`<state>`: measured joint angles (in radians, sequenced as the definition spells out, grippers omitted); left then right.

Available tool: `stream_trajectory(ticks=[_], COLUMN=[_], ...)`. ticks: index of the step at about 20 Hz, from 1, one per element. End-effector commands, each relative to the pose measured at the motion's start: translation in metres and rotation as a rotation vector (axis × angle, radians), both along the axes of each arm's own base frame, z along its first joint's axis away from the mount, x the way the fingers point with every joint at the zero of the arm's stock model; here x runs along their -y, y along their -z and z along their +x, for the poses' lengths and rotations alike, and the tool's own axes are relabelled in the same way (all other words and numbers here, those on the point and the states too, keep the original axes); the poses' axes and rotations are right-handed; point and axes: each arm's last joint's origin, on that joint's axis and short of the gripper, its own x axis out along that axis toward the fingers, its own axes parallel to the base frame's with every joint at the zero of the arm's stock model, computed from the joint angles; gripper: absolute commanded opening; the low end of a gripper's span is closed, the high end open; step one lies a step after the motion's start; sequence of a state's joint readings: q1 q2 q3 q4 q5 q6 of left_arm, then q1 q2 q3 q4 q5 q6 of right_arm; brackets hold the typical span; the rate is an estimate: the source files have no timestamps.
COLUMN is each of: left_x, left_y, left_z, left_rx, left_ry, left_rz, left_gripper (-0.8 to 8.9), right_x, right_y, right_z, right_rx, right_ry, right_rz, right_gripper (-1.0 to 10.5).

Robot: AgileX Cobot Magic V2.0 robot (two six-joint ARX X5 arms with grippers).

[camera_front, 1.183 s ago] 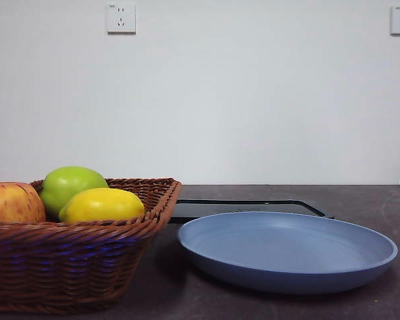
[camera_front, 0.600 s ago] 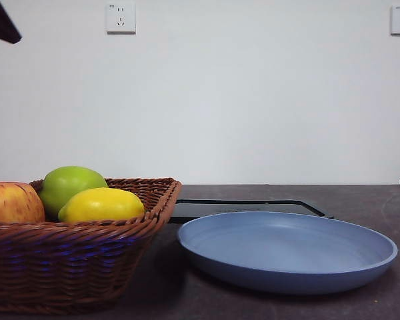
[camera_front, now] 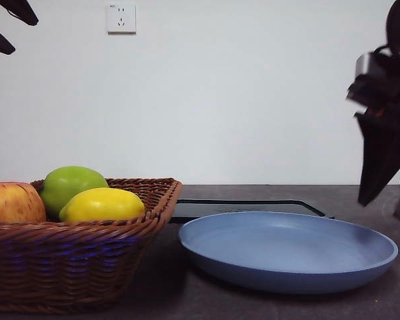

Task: Take the lemon from the basket,put the lemon in the plate,hand out the plate

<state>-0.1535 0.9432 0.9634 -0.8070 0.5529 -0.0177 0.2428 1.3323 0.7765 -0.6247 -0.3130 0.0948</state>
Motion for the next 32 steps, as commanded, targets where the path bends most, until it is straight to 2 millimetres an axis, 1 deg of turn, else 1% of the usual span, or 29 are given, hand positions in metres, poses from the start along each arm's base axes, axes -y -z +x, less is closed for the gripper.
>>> stream_trajectory(ticks=[1, 4, 7, 12, 14, 16, 18, 20, 22, 24, 27, 28, 30, 32], left_x=[0.001, 0.001, 0.001, 0.001, 0.001, 0.001, 0.001, 0.001, 0.001, 0.003, 0.008, 0.009, 0.015, 0.022], left_y=[-0.005, -0.005, -0.005, -0.005, -0.005, -0.005, -0.005, -0.005, -0.005, -0.005, -0.008, -0.011, -0.020, -0.030], left_z=[0.002, 0.002, 0.002, 0.002, 0.002, 0.002, 0.002, 0.002, 0.002, 0.001, -0.003, -0.006, -0.008, -0.005], left_rx=[0.026, 0.026, 0.026, 0.026, 0.026, 0.026, 0.026, 0.028, 0.029, 0.030, 0.017, 0.023, 0.053, 0.081], left_ry=[0.012, 0.012, 0.012, 0.012, 0.012, 0.012, 0.012, 0.013, 0.014, 0.031, 0.075, 0.095, 0.114, 0.129], left_rz=[0.002, 0.002, 0.002, 0.002, 0.002, 0.002, 0.002, 0.001, 0.002, 0.008, 0.029, 0.047, 0.144, 0.233], left_gripper=[2.59, 2.59, 2.59, 2.59, 2.59, 2.59, 2.59, 2.59, 2.62, 3.43, 3.52, 3.52, 3.52, 3.52], right_x=[-0.004, -0.006, -0.007, -0.009, -0.009, -0.009, -0.009, -0.008, -0.007, -0.005, -0.001, 0.000, 0.002, 0.004], right_y=[0.007, 0.018, 0.028, 0.039, 0.041, 0.040, 0.039, 0.032, 0.021, 0.007, -0.015, -0.021, -0.034, -0.043], right_z=[0.011, 0.018, 0.023, 0.028, 0.028, 0.028, 0.027, 0.024, 0.020, 0.012, -0.002, -0.006, -0.014, -0.020], right_rx=[-0.008, -0.032, -0.057, -0.082, -0.087, -0.087, -0.089, -0.077, -0.046, -0.014, 0.033, 0.052, 0.107, 0.154], right_ry=[0.012, 0.026, 0.032, 0.034, 0.034, 0.034, 0.035, 0.042, 0.051, 0.055, 0.063, 0.062, 0.062, 0.062], right_rz=[0.000, -0.001, -0.005, -0.003, -0.005, -0.005, -0.005, 0.001, 0.013, 0.025, 0.042, 0.047, 0.063, 0.076], right_gripper=[2.4, 2.4, 2.0, 1.6, 1.1, 0.2, 0.0, 0.0, 0.0, 0.0, 0.0, 0.0, 0.0, 0.0])
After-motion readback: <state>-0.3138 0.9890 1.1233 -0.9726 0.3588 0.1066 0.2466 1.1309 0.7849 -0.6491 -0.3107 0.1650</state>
